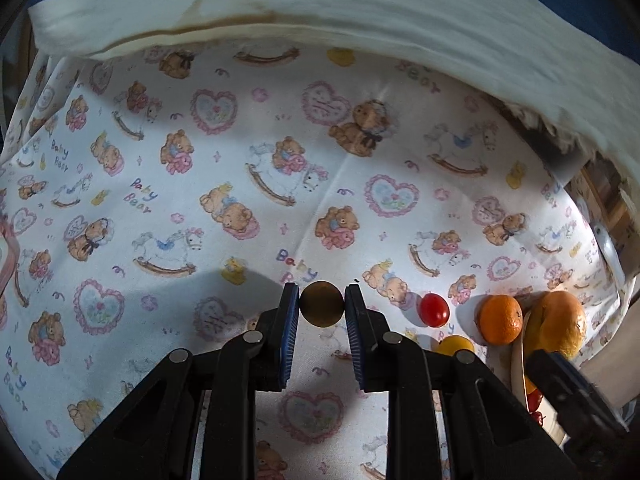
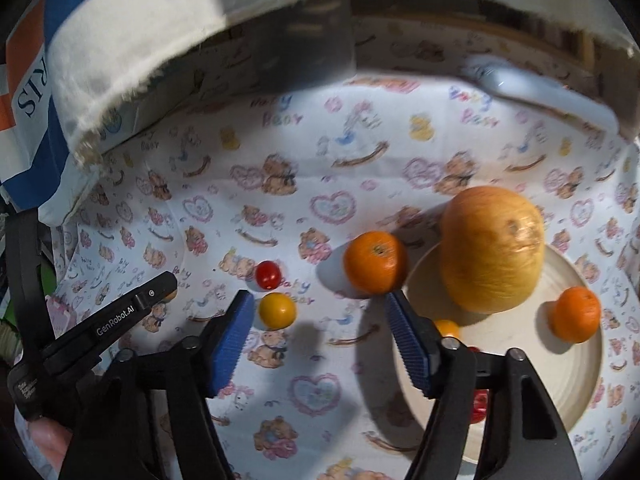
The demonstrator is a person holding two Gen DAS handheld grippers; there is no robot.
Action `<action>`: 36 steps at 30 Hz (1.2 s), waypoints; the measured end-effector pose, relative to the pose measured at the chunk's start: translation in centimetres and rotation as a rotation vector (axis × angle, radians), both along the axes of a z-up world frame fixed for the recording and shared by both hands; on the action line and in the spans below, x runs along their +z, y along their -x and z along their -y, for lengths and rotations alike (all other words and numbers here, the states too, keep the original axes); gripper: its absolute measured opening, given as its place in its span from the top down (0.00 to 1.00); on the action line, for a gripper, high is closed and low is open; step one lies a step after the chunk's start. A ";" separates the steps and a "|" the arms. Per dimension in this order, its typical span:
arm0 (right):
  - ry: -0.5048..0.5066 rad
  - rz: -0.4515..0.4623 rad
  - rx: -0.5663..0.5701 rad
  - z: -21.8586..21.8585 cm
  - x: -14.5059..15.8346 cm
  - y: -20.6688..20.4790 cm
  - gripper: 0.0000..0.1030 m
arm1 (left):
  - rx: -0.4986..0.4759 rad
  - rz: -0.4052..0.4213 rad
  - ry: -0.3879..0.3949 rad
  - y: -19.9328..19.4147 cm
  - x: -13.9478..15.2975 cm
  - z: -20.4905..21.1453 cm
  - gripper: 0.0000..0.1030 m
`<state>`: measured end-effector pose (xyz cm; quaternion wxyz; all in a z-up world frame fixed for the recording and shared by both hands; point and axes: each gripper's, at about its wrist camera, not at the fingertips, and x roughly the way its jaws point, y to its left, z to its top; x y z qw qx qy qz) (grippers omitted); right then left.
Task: Organize fruits
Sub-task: 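Close the right gripper on a yellow cherry tomato while the left gripper holds the brown fruit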
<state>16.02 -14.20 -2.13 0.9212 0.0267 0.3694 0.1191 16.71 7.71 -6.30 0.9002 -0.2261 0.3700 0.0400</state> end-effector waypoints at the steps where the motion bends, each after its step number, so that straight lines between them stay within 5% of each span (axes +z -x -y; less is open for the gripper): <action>1: -0.005 -0.009 0.008 -0.3 -0.2 -0.2 0.39 | 0.001 -0.002 -0.002 0.0 0.1 -0.3 0.78; 15: -0.022 -0.112 0.088 -2.4 -3.4 -2.6 0.63 | 0.014 0.062 -0.127 0.2 0.9 2.7 0.78; 36: 0.014 -0.024 0.072 -0.3 -2.0 -0.4 0.72 | 0.008 0.139 -0.189 1.8 2.8 4.7 0.78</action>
